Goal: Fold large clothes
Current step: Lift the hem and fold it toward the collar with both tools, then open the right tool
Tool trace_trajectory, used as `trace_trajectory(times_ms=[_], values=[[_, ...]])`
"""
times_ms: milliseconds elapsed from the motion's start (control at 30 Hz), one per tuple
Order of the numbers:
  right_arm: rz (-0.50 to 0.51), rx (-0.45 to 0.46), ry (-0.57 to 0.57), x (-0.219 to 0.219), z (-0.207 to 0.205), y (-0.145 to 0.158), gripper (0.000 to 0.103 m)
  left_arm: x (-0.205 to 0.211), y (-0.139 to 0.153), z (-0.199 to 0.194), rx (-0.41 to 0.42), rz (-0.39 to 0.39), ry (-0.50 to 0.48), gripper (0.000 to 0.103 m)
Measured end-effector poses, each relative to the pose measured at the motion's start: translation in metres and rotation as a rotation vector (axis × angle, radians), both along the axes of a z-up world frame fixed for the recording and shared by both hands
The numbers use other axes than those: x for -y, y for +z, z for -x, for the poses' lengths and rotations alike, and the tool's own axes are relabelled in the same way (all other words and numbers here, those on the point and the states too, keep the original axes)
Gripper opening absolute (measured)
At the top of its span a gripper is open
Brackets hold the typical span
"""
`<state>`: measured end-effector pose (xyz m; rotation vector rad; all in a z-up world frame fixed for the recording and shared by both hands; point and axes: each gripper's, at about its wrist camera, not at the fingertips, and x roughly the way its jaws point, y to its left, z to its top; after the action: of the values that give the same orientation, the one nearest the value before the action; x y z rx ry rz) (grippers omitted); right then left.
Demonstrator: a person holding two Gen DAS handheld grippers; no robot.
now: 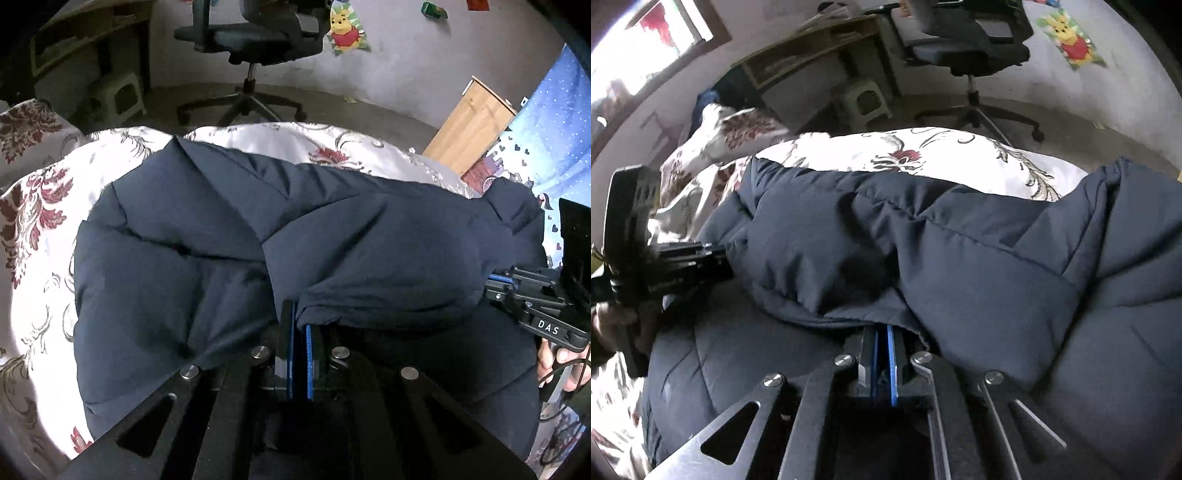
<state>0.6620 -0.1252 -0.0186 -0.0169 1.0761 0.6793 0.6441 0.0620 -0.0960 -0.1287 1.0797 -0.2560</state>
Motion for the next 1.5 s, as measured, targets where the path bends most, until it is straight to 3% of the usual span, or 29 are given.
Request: trace_trajectory(times_ms=[100, 167, 233, 333, 400, 467, 533, 600, 700, 833, 933, 1067, 1200, 1333, 1433, 1500], values=[[0.0, 0.021, 0.03, 0.007, 0.014, 0.023, 0.009, -0.012, 0.015, 0.013, 0.009, 0.053, 0.004, 0.01], [-0.042, 0.032, 0.053, 0.015, 0.026, 0.045, 0.023, -0.016, 0.033, 0.027, 0.037, 0.04, -0.01, 0.012], [-0.072, 0.084, 0.057, 0.025, 0.034, 0.07, 0.046, -0.021, 0.06, 0.046, 0.131, 0.03, -0.034, 0.012], [-0.121, 0.145, 0.043, 0.037, 0.028, 0.104, 0.046, -0.022, 0.091, 0.055, 0.23, 0.052, -0.034, 0.02], [-0.105, 0.146, -0.014, 0.036, 0.009, 0.11, 0.046, -0.017, 0.102, 0.041, 0.265, 0.066, -0.03, 0.025], [-0.113, 0.088, -0.037, 0.031, -0.012, 0.102, 0.046, -0.007, 0.104, 0.014, 0.244, 0.122, -0.042, 0.025], [-0.082, -0.061, -0.034, 0.018, -0.034, 0.073, 0.029, 0.003, 0.094, -0.012, 0.181, 0.197, -0.085, 0.025], [-0.051, -0.168, -0.039, 0.018, -0.037, 0.049, 0.021, 0.02, 0.075, -0.036, 0.083, 0.224, -0.157, 0.025], [-0.003, -0.222, -0.018, 0.023, -0.028, 0.034, 0.013, 0.038, 0.049, -0.046, -0.031, 0.204, -0.276, 0.025], [0.087, -0.288, 0.027, 0.027, -0.023, 0.014, 0.004, 0.053, 0.02, -0.04, -0.125, 0.084, -0.403, 0.019], [0.106, -0.281, 0.0, 0.026, -0.032, 0.003, 0.0, 0.053, 0.005, -0.05, -0.145, 0.022, -0.324, 0.004], [0.141, -0.181, -0.073, 0.011, -0.047, -0.013, 0.0, 0.059, -0.011, -0.068, -0.148, -0.018, -0.219, 0.003], [0.138, -0.089, -0.115, 0.006, -0.044, -0.026, 0.0, 0.074, -0.021, -0.066, -0.081, -0.125, -0.21, 0.003], [0.091, -0.084, -0.108, 0.022, -0.036, -0.013, 0.0, 0.066, -0.011, -0.049, -0.036, -0.101, -0.193, 0.003], [0.141, -0.02, -0.089, 0.027, -0.016, 0.008, 0.001, 0.058, -0.003, -0.031, 0.01, -0.101, -0.201, 0.003], [0.201, 0.001, -0.074, 0.029, -0.009, 0.008, 0.001, 0.055, -0.01, -0.027, -0.013, -0.121, -0.202, 0.003]])
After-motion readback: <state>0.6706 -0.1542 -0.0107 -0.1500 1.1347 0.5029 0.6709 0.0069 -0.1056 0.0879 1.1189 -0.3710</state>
